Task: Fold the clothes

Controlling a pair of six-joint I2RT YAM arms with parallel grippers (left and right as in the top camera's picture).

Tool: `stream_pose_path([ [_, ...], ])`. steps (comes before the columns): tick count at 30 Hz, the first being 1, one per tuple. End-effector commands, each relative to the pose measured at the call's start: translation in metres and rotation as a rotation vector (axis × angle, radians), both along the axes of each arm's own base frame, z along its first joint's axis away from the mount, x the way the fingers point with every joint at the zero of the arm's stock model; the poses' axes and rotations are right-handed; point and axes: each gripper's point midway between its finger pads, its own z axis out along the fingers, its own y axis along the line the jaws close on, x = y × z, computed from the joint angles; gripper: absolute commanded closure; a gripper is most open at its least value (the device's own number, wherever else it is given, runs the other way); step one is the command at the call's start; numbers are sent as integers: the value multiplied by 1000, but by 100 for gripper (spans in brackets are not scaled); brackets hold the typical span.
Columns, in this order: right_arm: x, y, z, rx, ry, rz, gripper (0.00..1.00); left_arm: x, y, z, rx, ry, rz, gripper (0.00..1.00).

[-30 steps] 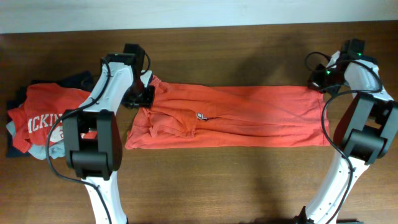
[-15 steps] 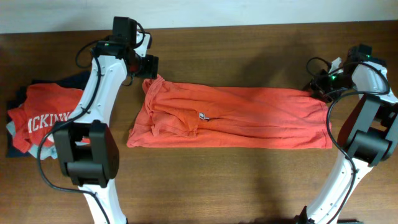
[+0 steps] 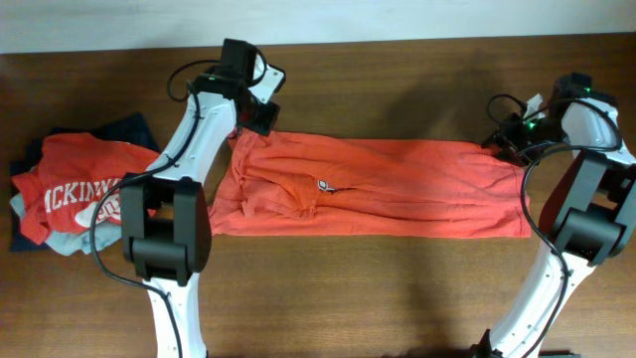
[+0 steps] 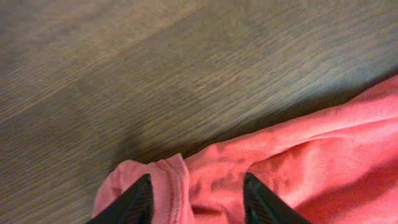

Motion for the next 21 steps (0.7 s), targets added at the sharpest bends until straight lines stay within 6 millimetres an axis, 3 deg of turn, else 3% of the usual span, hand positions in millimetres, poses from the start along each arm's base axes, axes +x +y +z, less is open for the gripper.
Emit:
stream_pose_path([
  [1, 5, 6, 21, -8, -50, 27, 57, -3, 9, -32, 45, 58, -7, 58],
  [10, 5, 6, 21, -8, -50, 26, 56, 3, 24, -32, 121, 35, 26, 59],
  [17, 5, 6, 21, -9, -49, 26, 56, 6, 36, -31, 182, 20, 56, 65],
  [18, 5, 6, 21, -9, -49, 26, 56, 6, 37, -31, 182, 21, 58, 68],
  [21, 5, 6, 21, -11, -48, 26, 56, 7, 42, -31, 181, 19, 67, 90],
])
